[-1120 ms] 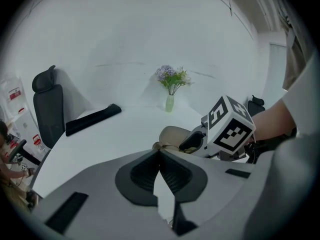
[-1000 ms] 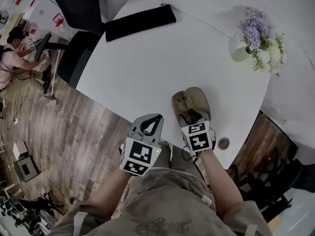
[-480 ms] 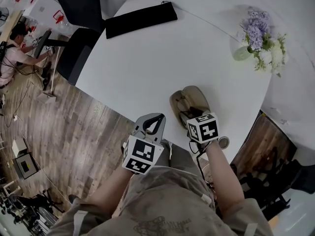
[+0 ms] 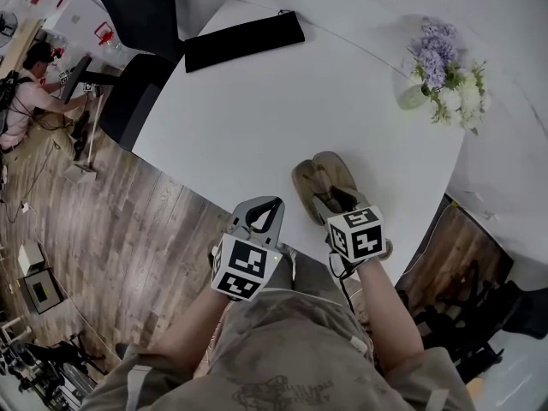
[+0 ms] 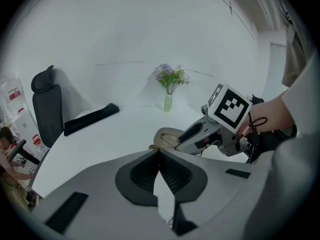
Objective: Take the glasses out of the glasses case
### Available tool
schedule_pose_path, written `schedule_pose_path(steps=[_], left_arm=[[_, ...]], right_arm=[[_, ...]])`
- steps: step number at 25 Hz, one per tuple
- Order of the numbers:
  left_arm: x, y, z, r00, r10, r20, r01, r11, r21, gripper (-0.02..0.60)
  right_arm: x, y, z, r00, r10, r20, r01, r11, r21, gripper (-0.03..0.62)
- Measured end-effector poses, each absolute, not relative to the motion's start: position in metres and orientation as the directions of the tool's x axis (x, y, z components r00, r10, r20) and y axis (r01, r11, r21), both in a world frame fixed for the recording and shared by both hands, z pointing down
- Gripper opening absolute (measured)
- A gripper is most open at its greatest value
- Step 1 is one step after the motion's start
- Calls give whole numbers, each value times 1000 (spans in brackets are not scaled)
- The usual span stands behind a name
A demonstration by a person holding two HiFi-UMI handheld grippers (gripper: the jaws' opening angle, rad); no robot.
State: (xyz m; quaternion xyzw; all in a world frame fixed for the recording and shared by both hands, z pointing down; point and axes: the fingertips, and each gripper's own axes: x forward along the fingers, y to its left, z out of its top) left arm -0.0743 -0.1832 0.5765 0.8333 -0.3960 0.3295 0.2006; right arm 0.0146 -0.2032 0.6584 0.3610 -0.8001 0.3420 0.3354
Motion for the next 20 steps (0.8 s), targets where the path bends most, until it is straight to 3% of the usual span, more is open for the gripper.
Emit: schedule_pose_path(steps=[9, 20], left_arm=[[-72, -206, 528, 483, -613, 625, -810, -583, 54, 15], [-80, -243, 416, 451, -776, 440, -839, -537, -87, 15]], right_arm=[[22, -239, 557, -567, -525, 635, -802, 528, -279, 186], [47, -266, 382, -607, -715, 347, -793, 575, -203, 183]])
